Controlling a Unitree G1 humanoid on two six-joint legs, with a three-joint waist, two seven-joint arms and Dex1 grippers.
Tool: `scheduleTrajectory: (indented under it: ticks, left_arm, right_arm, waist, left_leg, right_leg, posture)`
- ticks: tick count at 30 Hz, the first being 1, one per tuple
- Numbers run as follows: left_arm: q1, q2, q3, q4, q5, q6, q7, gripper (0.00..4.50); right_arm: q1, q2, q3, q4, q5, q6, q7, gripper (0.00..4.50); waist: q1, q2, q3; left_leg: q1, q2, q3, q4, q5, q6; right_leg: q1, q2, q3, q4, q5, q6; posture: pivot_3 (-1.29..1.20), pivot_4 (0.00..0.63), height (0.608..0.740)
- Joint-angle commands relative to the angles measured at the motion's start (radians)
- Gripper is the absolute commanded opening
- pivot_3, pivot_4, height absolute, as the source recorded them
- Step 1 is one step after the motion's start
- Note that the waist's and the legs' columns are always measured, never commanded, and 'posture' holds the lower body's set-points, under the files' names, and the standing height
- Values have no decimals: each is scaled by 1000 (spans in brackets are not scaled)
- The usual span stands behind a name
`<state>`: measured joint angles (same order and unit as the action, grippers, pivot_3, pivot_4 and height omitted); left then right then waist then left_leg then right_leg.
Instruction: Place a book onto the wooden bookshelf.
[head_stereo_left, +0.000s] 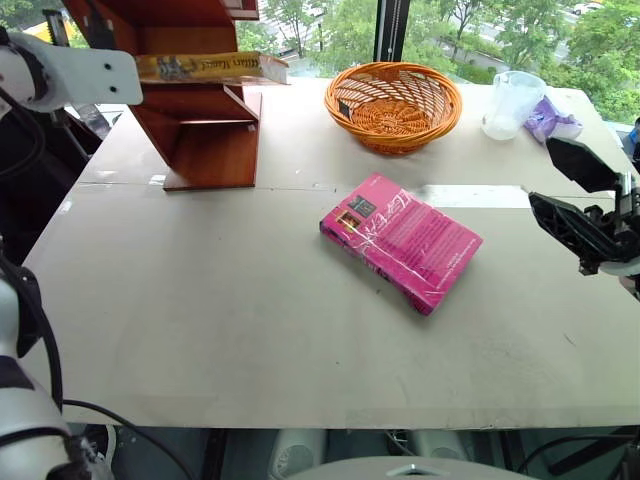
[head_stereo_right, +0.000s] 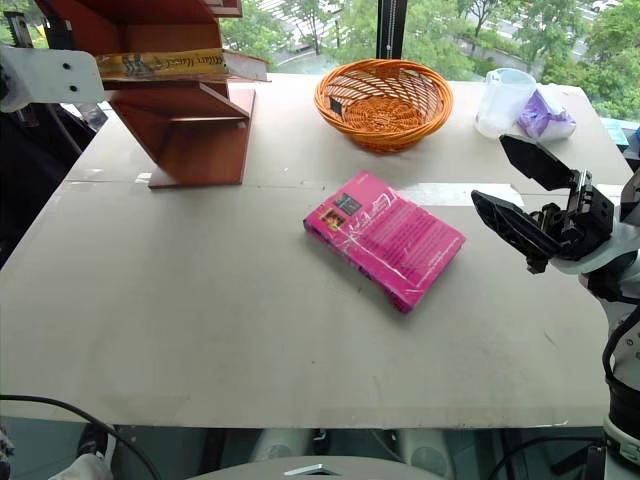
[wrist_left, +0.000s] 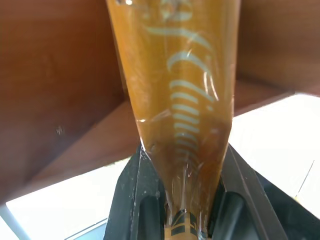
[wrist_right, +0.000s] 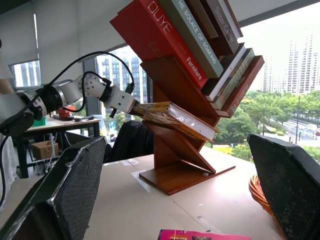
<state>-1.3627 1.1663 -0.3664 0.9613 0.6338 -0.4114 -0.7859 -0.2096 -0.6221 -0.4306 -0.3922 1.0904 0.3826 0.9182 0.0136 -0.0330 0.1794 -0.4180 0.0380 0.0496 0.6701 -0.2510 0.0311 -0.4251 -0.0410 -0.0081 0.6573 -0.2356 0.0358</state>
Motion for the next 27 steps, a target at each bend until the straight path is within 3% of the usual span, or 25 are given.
scheduleTrajectory:
  ticks: [1,11,12,15,17,19,25,27]
  left_arm:
    - [-44,-5,-10,76,42,14,43,394]
    - [-82,-36,-26,169,73,56,102,394]
    - [-87,-35,-27,172,77,61,116,1374]
    - [-111,-33,-36,181,101,75,167,2651]
    - [-120,-34,-43,188,116,79,179,3811]
    - [-118,-33,-45,192,123,85,170,4405]
    - [-108,15,-15,111,108,99,112,4405]
    - [-85,28,48,-23,21,138,-18,4405]
  right_arm:
    - [-34,-3,-5,-43,52,24,-38,4500]
    - [-58,-11,1,-51,96,65,-38,4500]
    - [-57,-11,1,-51,94,67,-36,4500]
    - [-52,-9,3,-52,89,66,-31,4500]
    - [-51,-8,4,-51,87,66,-28,4500]
    - [-54,-7,7,-46,83,65,-24,4500]
    - [-48,-12,0,-38,80,65,-13,4500]
    - [-40,-17,-5,-38,79,68,-7,4500]
  waist:
    - [-1,0,0]
    - [-8,0,0]
    - [-10,0,0]
    - [-14,0,0]
    - [-15,0,0]
    - [-15,0,0]
    - [-18,-1,0]
    - [-20,-1,0]
  left_leg:
    - [0,0,0,0,0,0]
    - [2,1,0,0,0,0]
    - [2,1,0,1,0,0]
    - [2,1,0,1,0,0]
    - [2,0,0,1,0,0]
    - [1,0,0,1,0,0]
    - [1,0,0,2,0,0]
    - [1,1,0,1,0,0]
  right_leg:
    - [0,0,0,1,0,0]
    - [0,0,0,5,0,0]
    - [0,0,0,5,0,0]
    - [0,0,0,5,0,0]
    - [0,0,0,5,0,0]
    - [0,0,0,5,0,0]
    - [0,-1,0,5,0,0]
    - [0,-1,0,5,0,0]
  posture:
    - [0,150,740]
    - [0,150,740]
    - [0,150,740]
    - [0,150,740]
    - [0,150,740]
    - [0,150,740]
    - [0,150,740]
    - [0,150,740]
